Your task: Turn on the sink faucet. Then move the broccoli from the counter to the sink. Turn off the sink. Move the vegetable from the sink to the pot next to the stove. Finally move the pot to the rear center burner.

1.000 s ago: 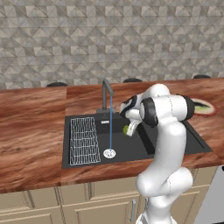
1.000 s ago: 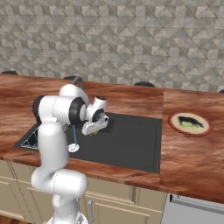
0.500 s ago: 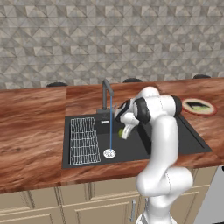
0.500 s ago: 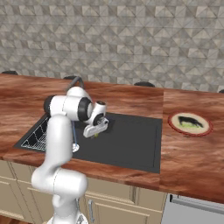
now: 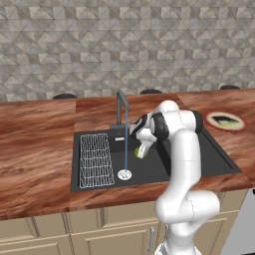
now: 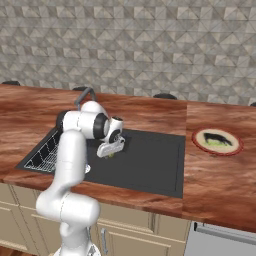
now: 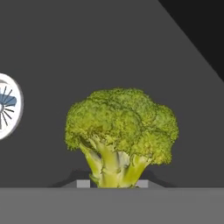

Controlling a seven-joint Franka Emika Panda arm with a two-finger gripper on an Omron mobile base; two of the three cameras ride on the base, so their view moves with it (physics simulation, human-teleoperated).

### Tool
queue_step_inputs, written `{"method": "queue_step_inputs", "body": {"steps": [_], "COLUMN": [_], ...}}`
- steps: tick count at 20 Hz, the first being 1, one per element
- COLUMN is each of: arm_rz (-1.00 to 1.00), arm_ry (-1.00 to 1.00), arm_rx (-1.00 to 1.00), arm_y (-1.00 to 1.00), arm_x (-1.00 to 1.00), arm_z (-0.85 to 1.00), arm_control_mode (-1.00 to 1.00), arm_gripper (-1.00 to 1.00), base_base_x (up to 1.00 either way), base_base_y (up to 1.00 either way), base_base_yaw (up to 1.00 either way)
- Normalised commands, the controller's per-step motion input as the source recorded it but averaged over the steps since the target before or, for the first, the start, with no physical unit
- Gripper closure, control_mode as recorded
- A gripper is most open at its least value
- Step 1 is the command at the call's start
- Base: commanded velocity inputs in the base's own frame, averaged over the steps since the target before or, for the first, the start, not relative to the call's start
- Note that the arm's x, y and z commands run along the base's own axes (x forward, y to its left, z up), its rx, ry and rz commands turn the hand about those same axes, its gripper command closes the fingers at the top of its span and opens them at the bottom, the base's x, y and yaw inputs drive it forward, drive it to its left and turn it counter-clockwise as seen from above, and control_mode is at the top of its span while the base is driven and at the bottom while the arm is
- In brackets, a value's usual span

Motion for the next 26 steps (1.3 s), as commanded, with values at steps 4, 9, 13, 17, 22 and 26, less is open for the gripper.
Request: {"method": "queue_step_inputs", "body": {"steps": [4,9,13,17,22,26], "arm_rz": [0.00,0.00,0.00,0.00,0.00,0.00], "arm_ry": [0.01,0.03,0.06,0.00,0.00,0.00], "arm_rx": [0.00,0.00,0.00,0.00,0.00,0.00], "arm_y": [0.10,0.10,0.03,0.00,0.00,0.00], "arm_x": [0.12,0.08,0.00,0.00,-0.08,-0.10], "arm_z": [-0.22,-0.25,-0.12,-0.01,0.22,0.40], "arm_control_mode": [-1.00,-1.00,-1.00,-1.00,-1.00,-1.00], "arm_gripper": [1.00,1.00,-1.00,-1.00,-1.00,-1.00], "base_base_x": [0.00,0.00,0.00,0.00,0.00,0.00], "base_base_y": [0.00,0.00,0.00,0.00,0.00,0.00], "base_base_yaw": [0.00,0.00,0.00,0.00,0.00,0.00]}}
